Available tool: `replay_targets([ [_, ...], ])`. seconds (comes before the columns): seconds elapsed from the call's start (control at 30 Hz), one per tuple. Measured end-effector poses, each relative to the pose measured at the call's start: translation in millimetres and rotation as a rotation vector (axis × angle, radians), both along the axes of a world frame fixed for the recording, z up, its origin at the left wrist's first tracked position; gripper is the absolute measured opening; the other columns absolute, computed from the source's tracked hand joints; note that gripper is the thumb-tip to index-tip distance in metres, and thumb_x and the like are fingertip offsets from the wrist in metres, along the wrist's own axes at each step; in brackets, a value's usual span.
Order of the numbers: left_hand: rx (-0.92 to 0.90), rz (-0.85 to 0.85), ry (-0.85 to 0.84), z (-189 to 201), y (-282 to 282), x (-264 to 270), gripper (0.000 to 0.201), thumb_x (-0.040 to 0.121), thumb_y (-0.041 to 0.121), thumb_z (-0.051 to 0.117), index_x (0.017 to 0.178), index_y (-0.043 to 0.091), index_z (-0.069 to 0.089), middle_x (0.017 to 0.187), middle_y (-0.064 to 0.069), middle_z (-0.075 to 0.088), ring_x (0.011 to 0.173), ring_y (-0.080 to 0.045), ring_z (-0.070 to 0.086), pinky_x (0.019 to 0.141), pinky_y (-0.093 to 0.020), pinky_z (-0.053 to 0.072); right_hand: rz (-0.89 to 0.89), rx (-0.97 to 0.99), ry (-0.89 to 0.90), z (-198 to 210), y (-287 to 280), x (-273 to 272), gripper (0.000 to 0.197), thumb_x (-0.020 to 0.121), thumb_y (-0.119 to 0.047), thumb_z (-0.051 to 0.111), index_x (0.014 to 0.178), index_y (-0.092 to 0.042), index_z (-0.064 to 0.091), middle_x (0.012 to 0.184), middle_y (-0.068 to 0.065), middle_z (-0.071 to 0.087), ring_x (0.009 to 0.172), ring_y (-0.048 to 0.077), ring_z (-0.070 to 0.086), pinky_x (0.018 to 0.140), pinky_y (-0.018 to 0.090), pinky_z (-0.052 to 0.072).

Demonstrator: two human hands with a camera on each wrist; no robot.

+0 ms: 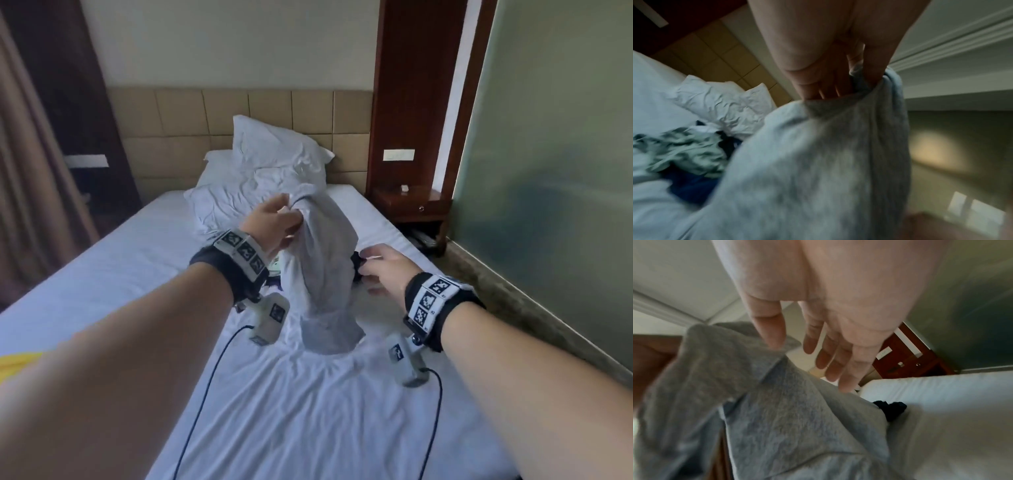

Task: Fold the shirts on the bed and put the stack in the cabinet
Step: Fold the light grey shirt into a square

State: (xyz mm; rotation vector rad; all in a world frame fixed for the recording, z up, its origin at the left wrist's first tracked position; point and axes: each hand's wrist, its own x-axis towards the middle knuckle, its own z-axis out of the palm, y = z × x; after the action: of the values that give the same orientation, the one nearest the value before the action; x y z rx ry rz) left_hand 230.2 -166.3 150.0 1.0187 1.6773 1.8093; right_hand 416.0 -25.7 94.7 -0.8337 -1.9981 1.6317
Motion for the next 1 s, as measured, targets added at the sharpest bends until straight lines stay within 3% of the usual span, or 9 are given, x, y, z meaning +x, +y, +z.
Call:
replay_targets([
  [0.07, 0.142, -0.045, -0.052, 36, -11, 13, 0.014, 0.097, 0.001, 0.057, 0.09, 0.012, 0.062, 0.081, -0.012, 0.061, 0.07, -0.024, 0.06, 0.062, -0.032, 0.048, 0.095, 0.048, 0.042, 15, -10, 3, 0.051, 0.09, -0.005, 0.07, 0.132, -0.028, 0.051, 0.107, -0.002, 0.062, 0.093, 0.015, 0.065, 0.077, 0.024, 0.055],
  [0.17, 0.269, -0.105, -0.097, 77, -23, 35, 0.007, 0.098, 0.004, 0.061, 0.095, 0.01, 0.064, 0.085, -0.011, 0.065, 0.076, -0.023, 0.065, 0.073, -0.038, 0.055, 0.18, 0.179, 0.104, 35, -30, 0, 0.057, 0.084, -0.009, 0.079, 0.131, -0.023, 0.051, 0.113, 0.001, 0.062, 0.097, 0.005, 0.062, 0.077, 0.015, 0.051],
  [0.27, 0.269, -0.098, -0.076, 99, -35, 53, 0.008, 0.092, 0.01, 0.07, 0.091, 0.009, 0.063, 0.091, -0.015, 0.062, 0.081, -0.027, 0.062, 0.08, -0.044, 0.052, 0.108, 0.303, 0.126, 52, -50, 1, 0.02, 0.09, -0.01, 0.071, 0.11, -0.012, 0.066, 0.087, -0.003, 0.064, 0.059, -0.006, 0.054, 0.062, 0.012, 0.044],
  [0.37, 0.231, -0.005, -0.023, 108, -51, 60, 0.01, 0.096, 0.007, 0.068, 0.089, 0.01, 0.061, 0.083, -0.011, 0.065, 0.072, -0.024, 0.063, 0.072, -0.039, 0.057, 0.045, 0.308, 0.192, 64, -57, 7, 0.011, 0.088, -0.02, 0.064, 0.084, -0.023, 0.073, 0.064, -0.012, 0.067, 0.066, 0.008, 0.062, 0.066, 0.03, 0.049],
  [0.43, 0.208, 0.085, -0.005, 112, -65, 58, 0.013, 0.094, 0.007, 0.071, 0.087, 0.011, 0.062, 0.083, -0.011, 0.072, 0.074, -0.026, 0.07, 0.074, -0.042, 0.06, -0.053, 0.283, 0.21, 74, -57, 16, 0.023, 0.081, -0.029, 0.058, 0.092, -0.019, 0.076, 0.081, 0.005, 0.074, 0.084, 0.027, 0.071, 0.076, 0.04, 0.058],
  [0.53, 0.134, 0.246, 0.046, 119, -90, 53, 0.017, 0.086, 0.015, 0.08, 0.088, 0.013, 0.063, 0.097, -0.018, 0.077, 0.091, -0.035, 0.076, 0.084, -0.052, 0.062, -0.263, 0.303, 0.191, 96, -46, 37, 0.03, 0.098, -0.02, 0.049, 0.114, -0.004, 0.069, 0.105, 0.02, 0.07, 0.098, 0.03, 0.07, 0.082, 0.036, 0.057],
  [0.63, 0.122, 0.344, 0.033, 125, -115, 47, 0.019, 0.085, 0.015, 0.082, 0.087, 0.014, 0.062, 0.081, -0.012, 0.071, 0.073, -0.027, 0.07, 0.082, -0.051, 0.061, -0.541, 0.381, 0.112, 120, -30, 63, 0.036, 0.105, -0.021, 0.041, 0.119, 0.0, 0.065, 0.124, 0.024, 0.064, 0.115, 0.04, 0.06, 0.088, 0.037, 0.046],
  [0.83, 0.024, 0.472, 0.163, 125, -145, 43, 0.017, 0.091, 0.029, 0.075, 0.082, 0.016, 0.07, 0.079, -0.007, 0.063, 0.066, -0.021, 0.061, 0.073, -0.038, 0.062, -0.67, 0.506, 0.176, 156, -27, 87, 0.023, 0.102, -0.02, 0.043, 0.091, -0.011, 0.061, 0.082, 0.011, 0.059, 0.083, 0.033, 0.055, 0.071, 0.031, 0.034],
  [1.0, -0.021, 0.522, 0.244, 127, -154, 39, 0.023, 0.078, 0.034, 0.079, 0.083, 0.012, 0.073, 0.078, -0.006, 0.061, 0.072, -0.022, 0.057, 0.075, -0.04, 0.057, -0.661, 0.57, 0.198, 163, -36, 96, 0.021, 0.102, -0.02, 0.045, 0.087, -0.014, 0.058, 0.08, 0.008, 0.054, 0.077, 0.03, 0.047, 0.067, 0.029, 0.03],
])
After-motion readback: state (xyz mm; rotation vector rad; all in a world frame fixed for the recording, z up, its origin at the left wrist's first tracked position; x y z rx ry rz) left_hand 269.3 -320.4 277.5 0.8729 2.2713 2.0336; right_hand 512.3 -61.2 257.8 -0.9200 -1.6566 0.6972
